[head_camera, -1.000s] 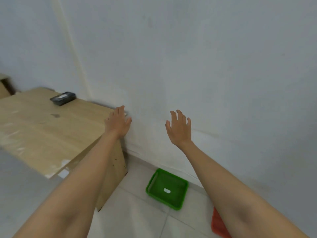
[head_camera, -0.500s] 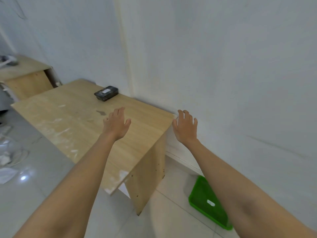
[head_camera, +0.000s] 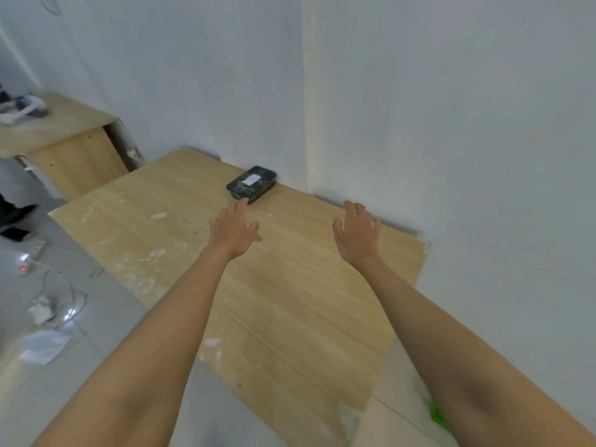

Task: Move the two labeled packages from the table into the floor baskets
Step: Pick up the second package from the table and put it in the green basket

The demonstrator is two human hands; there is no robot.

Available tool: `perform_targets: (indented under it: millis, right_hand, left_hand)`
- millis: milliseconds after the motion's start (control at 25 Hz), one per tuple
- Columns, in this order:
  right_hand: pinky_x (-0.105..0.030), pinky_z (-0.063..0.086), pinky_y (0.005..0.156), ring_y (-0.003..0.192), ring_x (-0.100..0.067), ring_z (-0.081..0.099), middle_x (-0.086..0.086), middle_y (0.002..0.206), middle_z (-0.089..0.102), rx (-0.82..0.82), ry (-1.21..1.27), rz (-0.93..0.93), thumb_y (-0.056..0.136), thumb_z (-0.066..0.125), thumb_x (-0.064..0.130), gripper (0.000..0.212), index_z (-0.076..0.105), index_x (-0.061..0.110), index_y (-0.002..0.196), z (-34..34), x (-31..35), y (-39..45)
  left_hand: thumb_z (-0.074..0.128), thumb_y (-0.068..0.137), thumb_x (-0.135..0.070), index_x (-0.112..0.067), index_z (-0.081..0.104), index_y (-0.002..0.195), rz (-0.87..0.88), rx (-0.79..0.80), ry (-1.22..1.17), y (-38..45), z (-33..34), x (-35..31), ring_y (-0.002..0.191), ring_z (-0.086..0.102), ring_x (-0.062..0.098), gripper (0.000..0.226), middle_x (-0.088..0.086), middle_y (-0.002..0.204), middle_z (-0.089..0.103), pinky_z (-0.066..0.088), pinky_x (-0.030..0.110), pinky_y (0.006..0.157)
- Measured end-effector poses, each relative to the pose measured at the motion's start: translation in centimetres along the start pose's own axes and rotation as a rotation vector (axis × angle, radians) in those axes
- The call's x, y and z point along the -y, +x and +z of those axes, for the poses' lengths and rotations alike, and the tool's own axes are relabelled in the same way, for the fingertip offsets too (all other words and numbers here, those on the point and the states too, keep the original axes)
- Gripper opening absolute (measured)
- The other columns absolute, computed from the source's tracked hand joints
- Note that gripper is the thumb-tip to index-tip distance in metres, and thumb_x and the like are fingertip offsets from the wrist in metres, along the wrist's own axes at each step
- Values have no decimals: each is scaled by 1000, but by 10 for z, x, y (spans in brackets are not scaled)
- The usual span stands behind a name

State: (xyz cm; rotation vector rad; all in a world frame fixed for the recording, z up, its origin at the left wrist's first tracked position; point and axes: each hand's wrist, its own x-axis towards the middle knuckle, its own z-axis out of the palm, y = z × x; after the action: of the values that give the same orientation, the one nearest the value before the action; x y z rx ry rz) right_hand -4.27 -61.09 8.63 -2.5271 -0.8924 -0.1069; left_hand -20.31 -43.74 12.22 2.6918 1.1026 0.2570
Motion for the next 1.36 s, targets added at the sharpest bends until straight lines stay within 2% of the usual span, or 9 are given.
perform_targets:
  millis: [160, 320, 440, 720, 880, 1080, 1240, 1360]
  right_hand:
    - [-48, 31, 104, 124, -32, 46, -12, 137, 46, -59, 11, 102, 96, 39, 29, 44, 38, 11, 136, 40, 54, 29]
    - [-50, 30, 105, 124, -34, 45, -14, 136, 48, -26, 5, 232, 96, 37, 31, 44, 37, 11, 136, 81, 122, 42]
    - [-50, 28, 108, 125, -34, 44, -13, 138, 46, -28, 7, 245, 97, 36, 32, 45, 35, 11, 138, 110, 168, 55]
    - [-48, 34, 105, 125, -35, 43, -14, 142, 41, 29, 125, 378, 97, 39, 28, 43, 37, 10, 137, 194, 206, 119]
    - [-49, 35, 107, 127, -34, 42, -14, 146, 35, 144, 218, 459, 94, 46, 30, 52, 33, 11, 140, 252, 222, 165]
    - [-48, 31, 107, 128, -35, 41, -16, 145, 38, 157, 329, 600, 98, 38, 37, 52, 29, 10, 142, 302, 233, 228]
    - [-51, 15, 118, 142, -32, 26, -13, 154, 29, 84, 475, 737, 93, 44, 51, 76, 12, 11, 149, 328, 237, 266]
    - [-53, 9, 119, 143, -29, 23, -8, 155, 29, 86, 421, 717, 92, 42, 56, 77, 11, 16, 150, 341, 225, 273]
  left_hand:
    - [42, 95, -32, -11, 23, 146, 82, 23, 0, 65, -9, 68, 134, 34, 33, 58, 12, 152, 30, 30, 52, 106]
    - [43, 94, -33, -12, 26, 145, 177, 83, -35, 117, -15, 134, 133, 36, 34, 57, 12, 150, 32, 31, 52, 105]
    - [44, 94, -32, -11, 27, 144, 224, 114, -77, 155, -17, 169, 132, 36, 35, 57, 13, 150, 32, 31, 51, 105]
    - [43, 94, -30, -11, 26, 144, 378, 234, -89, 243, 26, 221, 132, 37, 32, 57, 14, 148, 34, 33, 51, 106]
    - [42, 94, -30, -11, 27, 144, 424, 321, -72, 311, 54, 235, 133, 36, 31, 55, 13, 148, 33, 34, 50, 105]
    - [43, 96, -29, -10, 29, 142, 525, 351, -102, 396, 82, 222, 132, 37, 30, 52, 14, 146, 36, 38, 45, 105]
    - [43, 95, -29, -9, 28, 143, 610, 402, -92, 444, 113, 213, 133, 35, 29, 54, 14, 145, 37, 37, 45, 108]
    - [45, 95, -29, -7, 21, 147, 643, 406, -138, 470, 129, 202, 136, 33, 29, 61, 16, 148, 33, 35, 44, 110]
